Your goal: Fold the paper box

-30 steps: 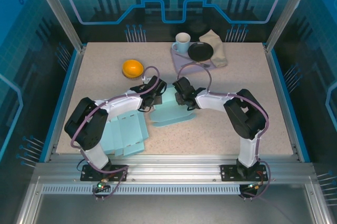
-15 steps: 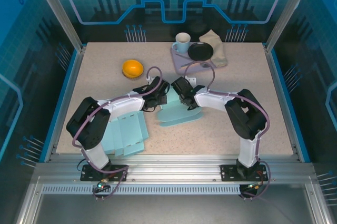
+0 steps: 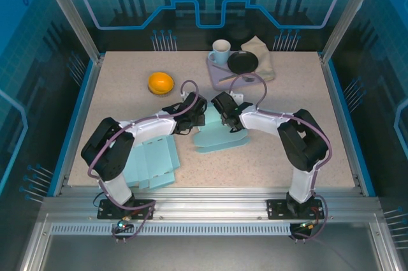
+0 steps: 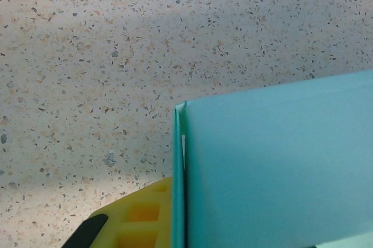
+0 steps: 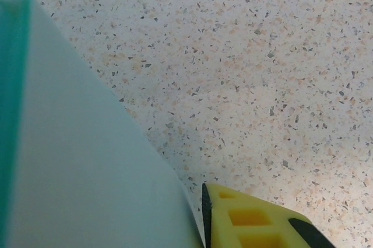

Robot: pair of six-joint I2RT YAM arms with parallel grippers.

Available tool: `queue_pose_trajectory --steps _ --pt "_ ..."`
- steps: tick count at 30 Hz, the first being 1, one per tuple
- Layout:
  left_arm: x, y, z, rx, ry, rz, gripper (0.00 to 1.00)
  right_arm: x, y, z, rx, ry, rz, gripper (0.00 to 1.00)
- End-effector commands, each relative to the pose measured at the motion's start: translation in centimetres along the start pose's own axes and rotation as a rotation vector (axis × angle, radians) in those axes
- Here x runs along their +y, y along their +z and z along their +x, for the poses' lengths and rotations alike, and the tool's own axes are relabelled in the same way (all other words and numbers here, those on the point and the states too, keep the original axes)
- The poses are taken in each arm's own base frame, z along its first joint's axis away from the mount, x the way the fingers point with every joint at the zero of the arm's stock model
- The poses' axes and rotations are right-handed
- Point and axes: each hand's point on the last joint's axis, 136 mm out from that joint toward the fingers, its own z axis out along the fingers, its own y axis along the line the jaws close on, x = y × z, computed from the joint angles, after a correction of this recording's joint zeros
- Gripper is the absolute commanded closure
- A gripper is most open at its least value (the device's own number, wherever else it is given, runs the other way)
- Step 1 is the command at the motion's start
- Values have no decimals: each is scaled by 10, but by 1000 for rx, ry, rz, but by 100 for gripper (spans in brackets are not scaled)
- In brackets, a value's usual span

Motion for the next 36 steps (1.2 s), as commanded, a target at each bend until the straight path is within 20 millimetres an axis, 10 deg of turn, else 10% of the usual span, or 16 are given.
queue_pose_trajectory --steps 1,5,16,26,36 --pt "102 -13 23 87 45 -382 92 -144 7 2 12 43 511 81" --pt "101 -12 23 86 38 -372 92 -142 9 -2 -3 76 455 79" --pt "96 -5 20 89 18 -366 92 10 -40 -28 -119 -208 -267 43" --pt "96 -5 19 87 15 -366 92 25 -95 -52 -157 -213 -388 38" --pt "94 -3 20 95 18 -364 92 52 -78 -52 -162 -306 -387 40"
